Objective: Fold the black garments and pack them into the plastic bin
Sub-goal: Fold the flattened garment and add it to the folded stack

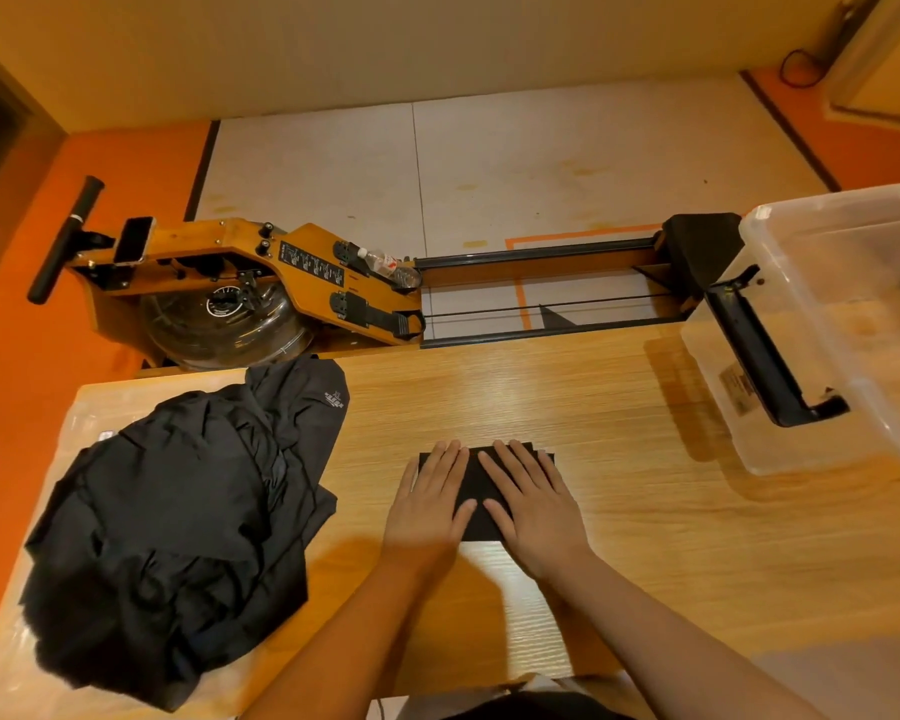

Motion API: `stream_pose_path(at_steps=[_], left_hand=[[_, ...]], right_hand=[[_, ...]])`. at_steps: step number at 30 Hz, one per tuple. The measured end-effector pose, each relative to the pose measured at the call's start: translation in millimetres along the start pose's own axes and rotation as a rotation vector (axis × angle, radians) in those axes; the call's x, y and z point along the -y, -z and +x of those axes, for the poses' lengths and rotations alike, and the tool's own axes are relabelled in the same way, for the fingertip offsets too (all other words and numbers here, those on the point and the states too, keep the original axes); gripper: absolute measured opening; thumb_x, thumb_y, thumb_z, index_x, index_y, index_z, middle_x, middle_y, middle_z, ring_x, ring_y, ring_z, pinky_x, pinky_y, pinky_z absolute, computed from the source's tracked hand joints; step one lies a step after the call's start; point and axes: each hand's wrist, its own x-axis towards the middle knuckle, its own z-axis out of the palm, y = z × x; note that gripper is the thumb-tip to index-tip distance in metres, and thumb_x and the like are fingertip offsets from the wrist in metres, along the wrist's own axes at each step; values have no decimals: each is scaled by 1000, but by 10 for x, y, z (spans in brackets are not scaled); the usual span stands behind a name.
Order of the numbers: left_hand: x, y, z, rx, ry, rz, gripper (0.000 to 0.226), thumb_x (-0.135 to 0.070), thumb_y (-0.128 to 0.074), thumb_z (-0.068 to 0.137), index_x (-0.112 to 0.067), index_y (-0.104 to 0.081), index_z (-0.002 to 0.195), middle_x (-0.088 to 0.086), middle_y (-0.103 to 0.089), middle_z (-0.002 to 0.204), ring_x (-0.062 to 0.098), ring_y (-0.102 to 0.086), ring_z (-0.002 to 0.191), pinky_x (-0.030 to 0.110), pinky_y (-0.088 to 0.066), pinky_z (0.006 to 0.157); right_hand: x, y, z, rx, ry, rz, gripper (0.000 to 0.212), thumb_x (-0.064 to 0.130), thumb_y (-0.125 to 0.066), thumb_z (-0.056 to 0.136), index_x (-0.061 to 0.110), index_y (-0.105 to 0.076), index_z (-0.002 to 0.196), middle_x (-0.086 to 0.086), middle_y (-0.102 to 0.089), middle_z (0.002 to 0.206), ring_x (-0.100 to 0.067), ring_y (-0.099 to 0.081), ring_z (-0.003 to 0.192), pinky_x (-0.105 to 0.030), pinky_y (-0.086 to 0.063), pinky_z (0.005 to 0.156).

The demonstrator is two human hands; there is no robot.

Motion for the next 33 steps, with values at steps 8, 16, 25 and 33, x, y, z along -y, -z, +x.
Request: stream_pose_path(at_steps=[8, 16, 25, 33], left_hand=[[173, 7, -318, -33, 10, -71, 80, -62, 15, 89, -20, -4, 154, -7, 4, 160, 9, 11, 146, 27, 8, 118], [-227, 154, -464, -227, -33, -256, 51, -23, -49, 97, -15, -35, 146, 1, -38, 150, 17, -33, 139, 28, -20, 114], [-411, -85, -898, -168, -108, -329, 46, -21, -42, 99, -17, -37, 145, -1, -42, 142, 14, -38, 129, 24, -29, 106], [-682, 74, -831, -146, 233, -969, 30, -25, -54, 97, -21, -54, 127, 1, -57, 120, 7, -56, 101, 15, -43, 90]], right_hand=[[-88, 18, -342, -74, -202, -3, 53, 45, -27, 97, 21, -47, 140, -4, -52, 140, -23, -45, 133, -40, -17, 111], [-218, 391, -185, 74, -195, 128, 67, 37, -53, 91, 15, -26, 149, -5, -39, 145, -23, -34, 133, -37, -26, 110], [-73, 346, -448, 253, -376, 396, 21, 27, -68, 80, 10, -58, 87, -7, -51, 98, -22, -56, 88, -30, -48, 66], [115, 317, -787, -55, -358, 520, 20, 21, -64, 83, 15, -54, 98, -1, -64, 84, -20, -61, 74, -37, -51, 62]])
